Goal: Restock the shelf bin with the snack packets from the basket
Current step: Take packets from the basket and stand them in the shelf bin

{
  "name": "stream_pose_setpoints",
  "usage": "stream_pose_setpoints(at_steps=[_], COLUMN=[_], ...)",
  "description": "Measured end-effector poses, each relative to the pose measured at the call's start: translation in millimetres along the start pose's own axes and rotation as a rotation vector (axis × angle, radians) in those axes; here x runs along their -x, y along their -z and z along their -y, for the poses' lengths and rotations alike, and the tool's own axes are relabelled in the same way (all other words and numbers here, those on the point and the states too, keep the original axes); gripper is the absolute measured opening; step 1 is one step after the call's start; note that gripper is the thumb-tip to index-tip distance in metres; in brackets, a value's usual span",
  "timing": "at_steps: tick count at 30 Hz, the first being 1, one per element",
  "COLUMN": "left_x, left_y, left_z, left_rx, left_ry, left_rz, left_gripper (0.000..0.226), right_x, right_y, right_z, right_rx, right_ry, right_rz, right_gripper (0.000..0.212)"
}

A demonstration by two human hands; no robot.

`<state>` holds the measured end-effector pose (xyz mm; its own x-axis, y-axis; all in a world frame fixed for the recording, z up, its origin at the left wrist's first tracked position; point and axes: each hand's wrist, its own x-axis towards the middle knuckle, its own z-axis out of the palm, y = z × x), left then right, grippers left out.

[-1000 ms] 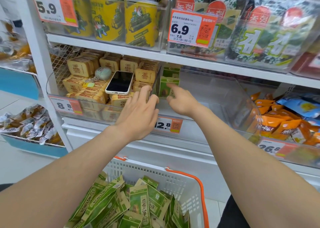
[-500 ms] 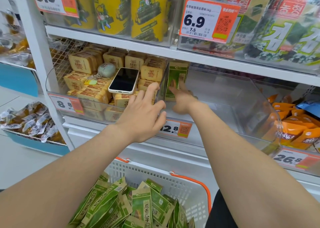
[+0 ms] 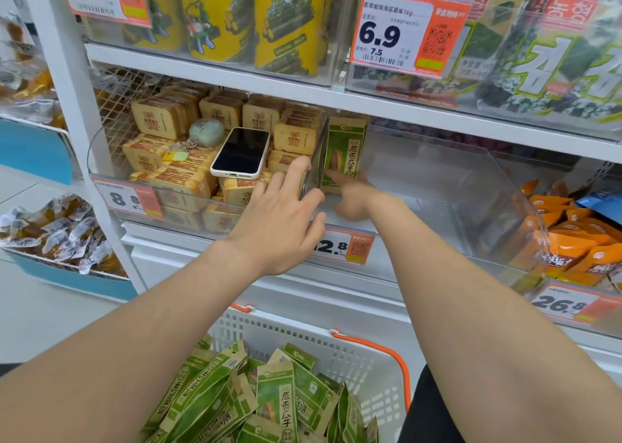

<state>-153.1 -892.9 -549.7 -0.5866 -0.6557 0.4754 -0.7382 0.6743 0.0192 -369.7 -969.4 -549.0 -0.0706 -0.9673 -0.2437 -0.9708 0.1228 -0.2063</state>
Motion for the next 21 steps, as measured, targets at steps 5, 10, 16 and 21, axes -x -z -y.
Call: stream_pose_setpoints(at_steps=[5, 10, 16, 21], left_x=[4.8, 6.6, 22.8, 56.1], left_y=[5.1, 7.0, 2.7, -35.0], left_z=[0.2, -11.1, -30.8, -34.1], left_rx=[-0.107, -0.159, -0.167, -0.162], left_ry=[0.015, -0.018, 0.025, -0.230], left_rz=[-0.017, -0.088, -0.281, 0.007], left_gripper=[0.050, 0.046, 0.020, 0.022], right_x=[14.6, 42.8, 114.0, 167.3], right_y=[8.3, 11.8, 17.7, -3.6], right_z=[4.0, 11.7, 37.1, 41.3], right_rx=[-0.046, -0.095, 0.029, 0.187], right_ry=[-0.015, -0.087, 0.114, 0.252], right_rz=[-0.050, -0.304, -0.791, -0.732], right_gripper=[0.082, 0.036, 0.023, 0.015])
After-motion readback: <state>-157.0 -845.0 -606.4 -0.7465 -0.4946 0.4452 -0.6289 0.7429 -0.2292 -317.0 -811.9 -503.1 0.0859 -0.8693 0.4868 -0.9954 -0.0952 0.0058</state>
